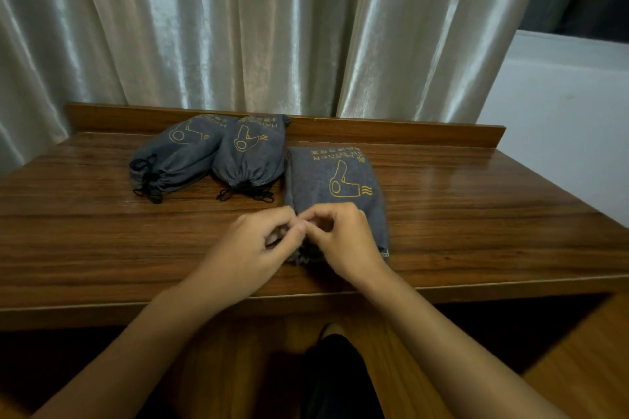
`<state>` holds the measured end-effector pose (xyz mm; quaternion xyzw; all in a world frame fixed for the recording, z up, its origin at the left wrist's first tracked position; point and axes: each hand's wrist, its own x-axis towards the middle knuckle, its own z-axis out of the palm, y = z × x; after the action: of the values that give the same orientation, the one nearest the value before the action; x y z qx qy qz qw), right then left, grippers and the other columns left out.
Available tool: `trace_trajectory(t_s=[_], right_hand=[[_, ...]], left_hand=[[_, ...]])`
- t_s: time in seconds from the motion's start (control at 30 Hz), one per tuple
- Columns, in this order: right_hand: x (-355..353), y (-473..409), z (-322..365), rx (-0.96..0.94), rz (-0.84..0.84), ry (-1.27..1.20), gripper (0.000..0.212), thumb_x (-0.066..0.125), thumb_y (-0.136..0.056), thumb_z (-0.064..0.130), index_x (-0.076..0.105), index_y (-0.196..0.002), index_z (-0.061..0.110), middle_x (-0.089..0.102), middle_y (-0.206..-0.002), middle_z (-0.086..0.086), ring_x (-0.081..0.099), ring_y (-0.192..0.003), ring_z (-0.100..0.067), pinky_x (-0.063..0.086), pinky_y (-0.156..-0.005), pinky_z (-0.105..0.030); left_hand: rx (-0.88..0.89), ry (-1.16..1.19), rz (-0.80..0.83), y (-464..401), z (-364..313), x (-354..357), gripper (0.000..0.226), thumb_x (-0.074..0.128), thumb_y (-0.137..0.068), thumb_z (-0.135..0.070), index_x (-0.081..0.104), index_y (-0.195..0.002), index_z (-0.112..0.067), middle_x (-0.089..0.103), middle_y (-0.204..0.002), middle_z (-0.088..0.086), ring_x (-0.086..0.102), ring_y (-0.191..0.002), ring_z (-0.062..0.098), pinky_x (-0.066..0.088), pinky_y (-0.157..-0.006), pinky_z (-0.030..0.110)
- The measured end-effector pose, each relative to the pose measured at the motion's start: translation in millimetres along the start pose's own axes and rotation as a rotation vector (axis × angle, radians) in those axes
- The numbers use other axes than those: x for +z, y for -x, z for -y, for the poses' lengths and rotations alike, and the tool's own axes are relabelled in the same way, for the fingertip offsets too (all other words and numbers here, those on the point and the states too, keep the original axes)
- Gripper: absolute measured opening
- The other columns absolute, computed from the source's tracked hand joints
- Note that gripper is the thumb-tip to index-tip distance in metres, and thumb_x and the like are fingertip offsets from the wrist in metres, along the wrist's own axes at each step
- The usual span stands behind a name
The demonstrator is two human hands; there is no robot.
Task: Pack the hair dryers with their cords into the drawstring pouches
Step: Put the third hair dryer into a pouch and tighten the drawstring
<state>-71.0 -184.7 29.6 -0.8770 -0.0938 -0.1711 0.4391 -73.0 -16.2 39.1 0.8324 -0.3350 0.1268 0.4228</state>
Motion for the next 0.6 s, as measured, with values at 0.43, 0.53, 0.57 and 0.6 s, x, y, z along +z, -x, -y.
trace_trajectory(t_s=[0.43, 0.53, 0.57, 0.6], right_hand=[[-12.5, 9.1, -15.7, 0.186, 0.333, -0.423, 0.011, 0.07, -0.088, 0.006, 0.078, -0.085, 0.014, 0.071, -0.076, 0.0, 0.06, -0.074, -0.007, 0.049, -0.073, -0.019], [-2.7, 11.6, -21.4, 0.186, 0.118, -0.451, 0.016, 0.067, -0.092, 0.01, 0.076, -0.08, 0.004, 0.069, -0.068, -0.009, 0.057, -0.063, -0.013, 0.049, -0.065, -0.025], [-0.2, 11.7, -23.9, 0.204, 0.071, -0.479, 0.018, 0.065, -0.093, 0.008, 0.075, -0.079, 0.004, 0.067, -0.064, -0.005, 0.057, -0.059, -0.011, 0.049, -0.062, -0.022], [1.6, 11.7, -25.6, 0.225, 0.041, -0.508, 0.017, 0.064, -0.093, 0.005, 0.075, -0.08, 0.005, 0.067, -0.063, -0.001, 0.057, -0.056, -0.008, 0.05, -0.06, -0.019]], left_hand=[[-0.173, 0.283, 0.041, -32.4, 21.6, 28.2, 0.026, 0.062, -0.094, -0.023, 0.065, -0.069, -0.018, 0.06, -0.056, -0.001, 0.049, -0.05, 0.021, 0.04, -0.052, 0.033], [-0.203, 0.406, 0.02, -32.9, 17.5, 29.2, 0.027, 0.058, -0.09, -0.036, 0.07, -0.083, -0.013, 0.064, -0.069, -0.003, 0.054, -0.055, 0.007, 0.046, -0.048, 0.022], [-0.256, 0.495, -0.051, -32.4, 17.1, 30.0, 0.024, 0.057, -0.091, -0.033, 0.068, -0.091, -0.011, 0.065, -0.076, 0.001, 0.056, -0.055, 0.008, 0.05, -0.045, 0.024], [-0.324, 0.594, -0.138, -31.1, 17.3, 30.7, 0.018, 0.057, -0.094, -0.026, 0.063, -0.097, -0.01, 0.064, -0.084, 0.007, 0.058, -0.054, 0.011, 0.053, -0.042, 0.028]])
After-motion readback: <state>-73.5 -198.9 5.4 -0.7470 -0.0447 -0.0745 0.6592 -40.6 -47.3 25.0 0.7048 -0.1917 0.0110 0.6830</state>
